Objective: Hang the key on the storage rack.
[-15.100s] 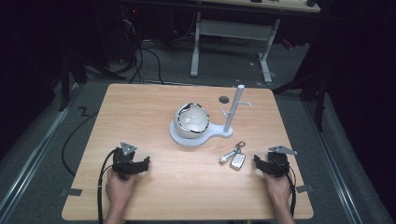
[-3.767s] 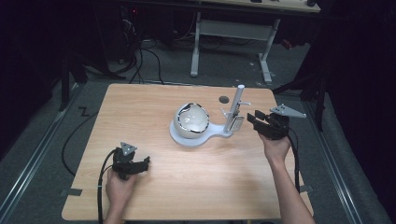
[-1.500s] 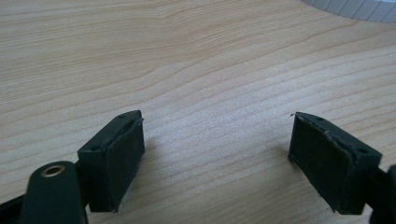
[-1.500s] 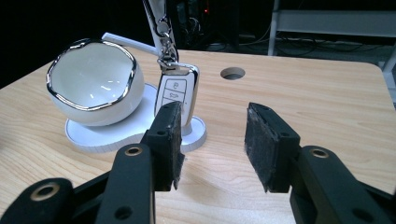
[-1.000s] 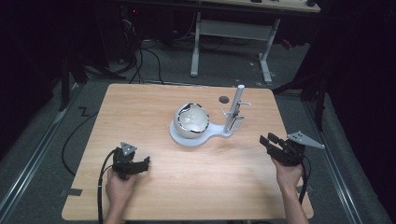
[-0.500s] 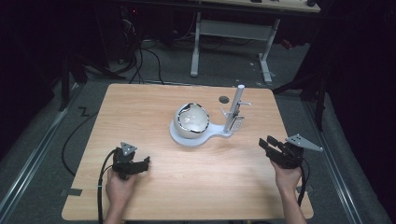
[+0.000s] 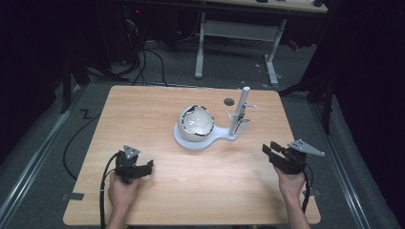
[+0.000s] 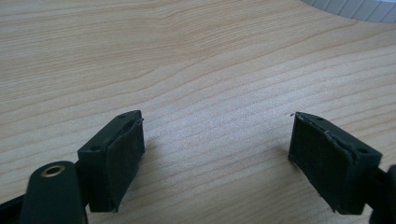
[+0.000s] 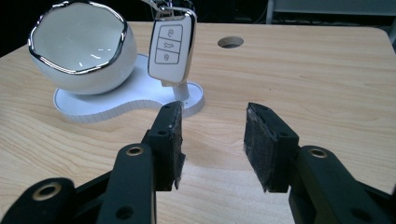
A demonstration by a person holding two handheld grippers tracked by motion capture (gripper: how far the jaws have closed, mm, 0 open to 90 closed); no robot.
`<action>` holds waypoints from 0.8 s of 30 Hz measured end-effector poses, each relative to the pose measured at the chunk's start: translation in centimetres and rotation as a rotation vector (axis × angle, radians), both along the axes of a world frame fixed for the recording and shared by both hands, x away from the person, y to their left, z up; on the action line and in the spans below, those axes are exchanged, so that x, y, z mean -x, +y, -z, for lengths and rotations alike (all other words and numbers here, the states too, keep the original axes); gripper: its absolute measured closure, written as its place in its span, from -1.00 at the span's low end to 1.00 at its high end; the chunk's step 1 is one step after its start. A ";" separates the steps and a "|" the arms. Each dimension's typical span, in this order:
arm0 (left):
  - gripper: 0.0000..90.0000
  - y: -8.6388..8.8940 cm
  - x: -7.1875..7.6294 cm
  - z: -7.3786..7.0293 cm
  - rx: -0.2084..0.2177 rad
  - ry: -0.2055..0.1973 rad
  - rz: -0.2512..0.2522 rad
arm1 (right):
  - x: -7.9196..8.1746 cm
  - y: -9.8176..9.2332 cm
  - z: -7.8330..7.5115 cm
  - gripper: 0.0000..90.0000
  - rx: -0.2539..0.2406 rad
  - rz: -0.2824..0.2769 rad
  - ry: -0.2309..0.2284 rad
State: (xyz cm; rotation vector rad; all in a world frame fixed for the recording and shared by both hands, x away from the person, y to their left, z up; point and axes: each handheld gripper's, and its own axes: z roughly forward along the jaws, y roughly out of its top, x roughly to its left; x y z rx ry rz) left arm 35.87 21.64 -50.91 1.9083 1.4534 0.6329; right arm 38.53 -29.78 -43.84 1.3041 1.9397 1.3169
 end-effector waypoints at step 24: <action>-0.59 0.0 0.0 0.0 0.000 0.000 0.000 | -0.5 0.7 1.7 0.27 0.045 0.007 0.039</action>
